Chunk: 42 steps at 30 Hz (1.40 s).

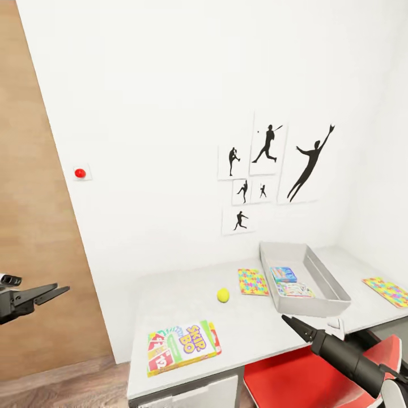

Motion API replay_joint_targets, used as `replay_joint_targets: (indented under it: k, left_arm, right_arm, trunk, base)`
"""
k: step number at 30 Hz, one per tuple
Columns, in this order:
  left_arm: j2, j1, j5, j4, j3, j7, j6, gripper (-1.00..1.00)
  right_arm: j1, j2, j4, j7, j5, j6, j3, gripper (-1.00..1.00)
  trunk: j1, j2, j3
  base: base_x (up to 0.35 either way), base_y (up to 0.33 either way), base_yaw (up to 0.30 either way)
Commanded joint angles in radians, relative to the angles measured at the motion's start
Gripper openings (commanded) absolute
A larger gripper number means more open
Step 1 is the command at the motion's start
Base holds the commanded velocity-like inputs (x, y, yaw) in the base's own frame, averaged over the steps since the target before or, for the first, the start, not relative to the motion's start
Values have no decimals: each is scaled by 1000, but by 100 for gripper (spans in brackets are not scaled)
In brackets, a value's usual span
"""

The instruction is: Put all the toys in the child's room - the three board games (two on the bed and one on the table), the two jigsaw puzzles on the table, and the tennis ball on the table - inside the toy box on the table in the child's room.

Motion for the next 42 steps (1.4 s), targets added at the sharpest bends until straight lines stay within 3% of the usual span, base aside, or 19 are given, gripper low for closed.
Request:
replay_joint_targets:
  k: [1,15,23,42]
  left_arm:
    - [0,-1,-1,1,0,-4,11,100]
    - [-1,-1,1,2,0,-4,9,100]
    - [-16,-1,1,2,2,-4,8,100]
    - [-24,-1,2,2,3,-4,-14,100]
  right_arm:
    - [0,0,0,1,-4,6,-1,100]
    - [0,1,0,0,-3,6,2,100]
    - [0,0,0,1,-4,5,0,100]
    - [0,1,5,-4,-3,7,1,100]
  trunk:
    - [0,-1,0]
    - [0,-1,0]
    - [0,-1,0]
    - [0,-1,0]
  base:
    - [0,219,285]
    - [5,96,285]
    - [152,115,264]
    - [24,113,30]
